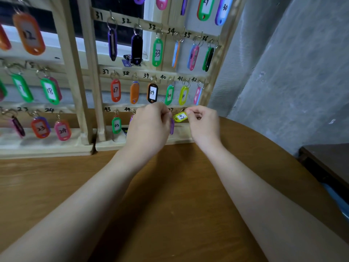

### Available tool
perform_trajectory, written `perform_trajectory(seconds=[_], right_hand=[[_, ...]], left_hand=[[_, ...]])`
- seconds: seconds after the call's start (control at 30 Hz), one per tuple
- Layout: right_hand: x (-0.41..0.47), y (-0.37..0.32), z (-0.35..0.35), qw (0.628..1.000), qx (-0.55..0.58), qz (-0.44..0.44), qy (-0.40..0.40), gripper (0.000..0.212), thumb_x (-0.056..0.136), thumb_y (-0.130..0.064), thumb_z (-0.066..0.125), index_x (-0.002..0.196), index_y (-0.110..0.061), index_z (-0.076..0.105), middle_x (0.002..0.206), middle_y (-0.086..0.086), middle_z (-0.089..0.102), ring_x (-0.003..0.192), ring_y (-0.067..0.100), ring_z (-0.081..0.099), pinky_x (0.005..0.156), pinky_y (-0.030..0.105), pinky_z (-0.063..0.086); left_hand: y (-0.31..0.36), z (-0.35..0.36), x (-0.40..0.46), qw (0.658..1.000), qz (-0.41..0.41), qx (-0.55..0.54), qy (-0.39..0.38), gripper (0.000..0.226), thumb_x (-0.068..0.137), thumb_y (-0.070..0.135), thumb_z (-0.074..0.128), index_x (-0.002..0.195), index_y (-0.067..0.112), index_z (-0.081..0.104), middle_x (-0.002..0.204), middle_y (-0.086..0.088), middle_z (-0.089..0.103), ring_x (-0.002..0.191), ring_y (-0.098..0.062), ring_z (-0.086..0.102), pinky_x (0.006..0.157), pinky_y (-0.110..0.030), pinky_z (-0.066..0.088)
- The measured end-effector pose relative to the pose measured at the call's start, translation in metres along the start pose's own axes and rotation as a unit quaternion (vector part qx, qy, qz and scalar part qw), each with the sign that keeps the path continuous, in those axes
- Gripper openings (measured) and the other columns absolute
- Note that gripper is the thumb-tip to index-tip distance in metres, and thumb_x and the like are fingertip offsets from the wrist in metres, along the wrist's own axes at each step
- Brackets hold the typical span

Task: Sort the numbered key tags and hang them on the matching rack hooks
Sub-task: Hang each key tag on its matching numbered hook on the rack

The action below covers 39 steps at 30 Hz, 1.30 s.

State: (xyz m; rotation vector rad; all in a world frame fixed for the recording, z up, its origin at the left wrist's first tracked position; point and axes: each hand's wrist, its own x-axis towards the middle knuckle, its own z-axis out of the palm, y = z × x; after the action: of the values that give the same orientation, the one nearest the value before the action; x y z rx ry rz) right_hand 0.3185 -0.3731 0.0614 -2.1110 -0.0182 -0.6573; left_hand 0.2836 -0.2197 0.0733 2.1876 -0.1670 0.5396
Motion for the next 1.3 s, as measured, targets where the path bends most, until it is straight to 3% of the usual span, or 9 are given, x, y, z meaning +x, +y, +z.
perform_trajectory(seconds=[0.23, 0.53, 0.63, 0.83, 0.97, 1.13, 1.2, 1.3], right_hand=[[0.0, -0.003, -0.005, 1.0, -0.001, 0.004, 0.001, 0.014, 0.098, -0.015, 0.065, 0.096, -0.018, 0.078, 0.078, -0.022, 0.065, 0.08, -0.006, 0.063, 0.071, 0.003, 0.043], [-0.005, 0.001, 0.005, 0.999, -0.044, 0.001, -0.013, 0.014, 0.096, -0.018, 0.066, 0.093, -0.019, 0.079, 0.085, -0.008, 0.073, 0.085, 0.008, 0.068, 0.074, 0.021, 0.052], [-0.009, 0.007, 0.005, 0.998, -0.057, -0.01, -0.022, 0.014, 0.096, -0.019, 0.065, 0.093, -0.021, 0.079, 0.086, -0.006, 0.075, 0.087, 0.013, 0.069, 0.078, 0.028, 0.056], [-0.019, 0.014, -0.004, 0.998, -0.044, 0.012, -0.053, 0.02, 0.096, -0.016, 0.062, 0.085, -0.023, 0.077, 0.076, -0.009, 0.072, 0.082, 0.012, 0.069, 0.073, 0.028, 0.056], [-0.021, 0.016, -0.018, 0.997, -0.039, 0.01, -0.064, 0.019, 0.097, -0.015, 0.064, 0.084, -0.022, 0.075, 0.073, -0.011, 0.071, 0.076, 0.005, 0.068, 0.072, 0.028, 0.057], [-0.026, 0.02, -0.033, 0.997, -0.037, 0.004, -0.07, 0.021, 0.096, -0.019, 0.066, 0.08, -0.03, 0.074, 0.074, -0.013, 0.072, 0.083, 0.01, 0.069, 0.084, 0.038, 0.058], [-0.029, 0.018, -0.039, 0.997, -0.026, 0.005, -0.073, 0.023, 0.096, -0.018, 0.066, 0.079, -0.033, 0.072, 0.072, -0.013, 0.072, 0.083, 0.009, 0.069, 0.085, 0.04, 0.058], [-0.037, 0.01, -0.049, 0.997, 0.001, -0.012, -0.075, 0.023, 0.095, -0.016, 0.066, 0.079, -0.031, 0.072, 0.069, -0.015, 0.071, 0.077, 0.007, 0.069, 0.084, 0.042, 0.058]], left_hand=[[-0.005, -0.001, 0.003, 1.0, -0.014, -0.014, 0.001, 0.015, 0.095, 0.027, 0.057, 0.088, 0.024, 0.071, 0.081, 0.0, 0.072, 0.081, -0.028, 0.068, 0.075, -0.043, 0.057], [-0.008, 0.008, -0.001, 1.0, 0.014, 0.003, -0.002, 0.018, 0.093, 0.024, 0.057, 0.081, 0.022, 0.071, 0.073, 0.003, 0.071, 0.079, -0.023, 0.068, 0.074, -0.043, 0.056], [-0.005, 0.01, 0.0, 1.0, 0.019, -0.006, 0.002, 0.024, 0.095, 0.024, 0.057, 0.078, 0.021, 0.072, 0.069, 0.004, 0.07, 0.07, -0.017, 0.066, 0.07, -0.038, 0.055], [0.01, 0.025, -0.001, 0.996, -0.025, -0.091, 0.005, 0.037, 0.1, 0.023, 0.059, 0.064, 0.022, 0.068, 0.049, 0.013, 0.062, 0.044, 0.002, 0.055, 0.056, -0.024, 0.044], [0.017, 0.031, 0.009, 0.997, -0.033, -0.063, 0.019, 0.038, 0.098, 0.027, 0.057, 0.061, 0.024, 0.067, 0.062, 0.004, 0.07, 0.055, -0.017, 0.064, 0.065, -0.038, 0.058], [0.021, 0.03, 0.019, 0.999, -0.033, -0.005, 0.033, 0.038, 0.092, 0.024, 0.051, 0.058, 0.018, 0.066, 0.069, 0.002, 0.071, 0.07, -0.023, 0.068, 0.065, -0.038, 0.057], [0.021, 0.031, 0.021, 0.998, -0.034, 0.049, 0.028, 0.033, 0.09, 0.023, 0.051, 0.06, 0.014, 0.062, 0.063, -0.005, 0.063, 0.066, -0.033, 0.062, 0.057, -0.035, 0.051], [0.023, 0.03, 0.02, 0.994, -0.035, 0.1, 0.016, 0.034, 0.09, 0.017, 0.054, 0.056, 0.014, 0.05, 0.056, -0.006, 0.048, 0.056, -0.033, 0.048, 0.049, -0.031, 0.032]])
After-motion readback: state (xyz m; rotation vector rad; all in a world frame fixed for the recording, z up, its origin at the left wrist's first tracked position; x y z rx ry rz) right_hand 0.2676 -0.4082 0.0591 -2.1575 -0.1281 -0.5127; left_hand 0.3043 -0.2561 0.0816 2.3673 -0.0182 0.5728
